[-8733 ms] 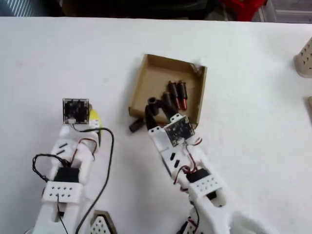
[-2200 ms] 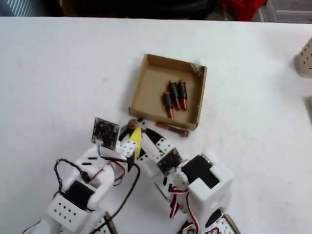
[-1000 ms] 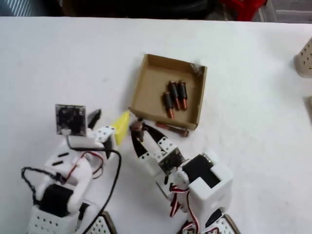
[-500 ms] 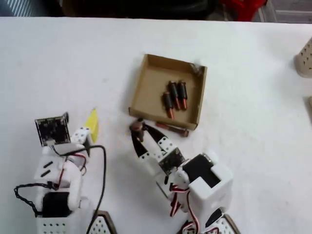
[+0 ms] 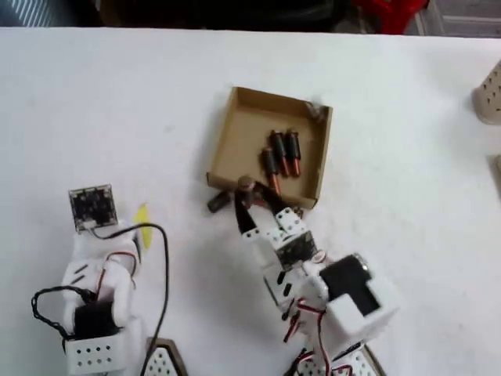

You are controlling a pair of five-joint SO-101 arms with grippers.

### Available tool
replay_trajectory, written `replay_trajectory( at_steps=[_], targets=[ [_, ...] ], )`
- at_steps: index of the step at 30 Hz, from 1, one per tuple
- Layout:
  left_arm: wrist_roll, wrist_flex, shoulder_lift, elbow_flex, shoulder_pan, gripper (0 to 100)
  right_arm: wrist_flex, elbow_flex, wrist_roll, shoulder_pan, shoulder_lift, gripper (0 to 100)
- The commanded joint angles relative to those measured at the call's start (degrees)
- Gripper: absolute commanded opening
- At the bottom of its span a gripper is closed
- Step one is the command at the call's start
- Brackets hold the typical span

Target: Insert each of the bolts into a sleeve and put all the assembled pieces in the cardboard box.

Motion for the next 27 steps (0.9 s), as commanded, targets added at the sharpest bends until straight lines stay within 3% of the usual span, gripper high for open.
replay_trajectory(
  at_steps=[1, 13, 19, 23, 27],
  targets=[
    [-5.98, 5.19, -0.48, -0.09, -0.48, 28, 9.45, -0.09, -0.53, 2.24, -9.45, 1.6],
    [-11.78, 9.58, -0.31, -0.09, -0.66, 28, 44.88, -0.53, -0.44, 9.36, -39.96, 1.6],
    [-11.78, 9.58, -0.31, -0.09, -0.75, 28, 70.55, -6.95, -0.44, 12.53, -53.85, 1.6],
    [-11.87, 9.58, -0.31, -0.09, -0.75, 18, 89.8, -17.85, -0.44, 14.99, -58.07, 1.6],
    [-12.66, 9.23, -0.31, -0.09, -0.57, 3, 100.7, -28.75, -0.44, 16.57, -56.31, 1.7]
  ],
)
